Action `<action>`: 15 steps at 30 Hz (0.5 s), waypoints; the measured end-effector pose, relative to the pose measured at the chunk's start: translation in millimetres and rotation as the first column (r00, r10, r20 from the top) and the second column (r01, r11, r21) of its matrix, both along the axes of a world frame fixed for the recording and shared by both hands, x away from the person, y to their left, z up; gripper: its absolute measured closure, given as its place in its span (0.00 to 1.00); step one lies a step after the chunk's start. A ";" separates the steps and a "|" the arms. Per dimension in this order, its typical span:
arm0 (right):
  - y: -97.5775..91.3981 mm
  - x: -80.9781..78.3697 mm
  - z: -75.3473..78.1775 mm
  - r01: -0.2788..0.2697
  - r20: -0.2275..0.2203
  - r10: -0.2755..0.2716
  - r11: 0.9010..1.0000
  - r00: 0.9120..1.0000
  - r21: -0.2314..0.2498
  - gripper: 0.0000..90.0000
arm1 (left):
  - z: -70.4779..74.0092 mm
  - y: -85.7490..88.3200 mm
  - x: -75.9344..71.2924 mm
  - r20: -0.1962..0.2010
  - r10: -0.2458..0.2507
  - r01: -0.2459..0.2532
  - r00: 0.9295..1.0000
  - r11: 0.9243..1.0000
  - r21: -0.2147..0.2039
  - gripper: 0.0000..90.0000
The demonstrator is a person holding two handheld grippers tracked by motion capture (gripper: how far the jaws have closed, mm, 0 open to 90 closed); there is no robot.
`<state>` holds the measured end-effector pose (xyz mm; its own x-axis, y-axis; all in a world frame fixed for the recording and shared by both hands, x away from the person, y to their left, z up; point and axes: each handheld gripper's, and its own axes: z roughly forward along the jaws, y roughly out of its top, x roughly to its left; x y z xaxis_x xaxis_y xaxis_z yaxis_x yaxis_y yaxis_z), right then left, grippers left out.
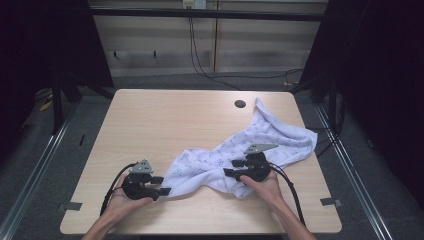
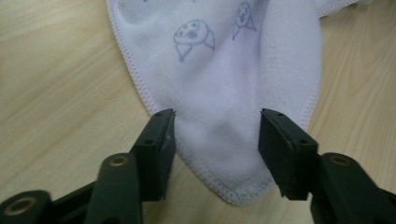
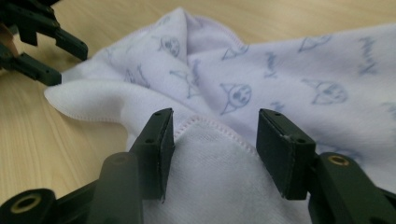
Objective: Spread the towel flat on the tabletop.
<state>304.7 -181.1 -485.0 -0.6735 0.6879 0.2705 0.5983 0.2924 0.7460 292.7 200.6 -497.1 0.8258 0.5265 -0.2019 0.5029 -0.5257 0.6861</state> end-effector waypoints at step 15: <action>-6.4 -9.9 5.2 0.003 -0.011 -0.003 1.000 1.000 -0.005 0.91 | 1.5 10.0 -0.6 -0.069 -0.032 0.026 0.997 0.995 -0.094 0.98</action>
<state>294.7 -187.5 -479.8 -0.6687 0.6911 0.2744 0.6073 0.2946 0.7379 292.0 210.5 -495.6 0.8225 0.4788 -0.3070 0.5372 -0.4765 0.6960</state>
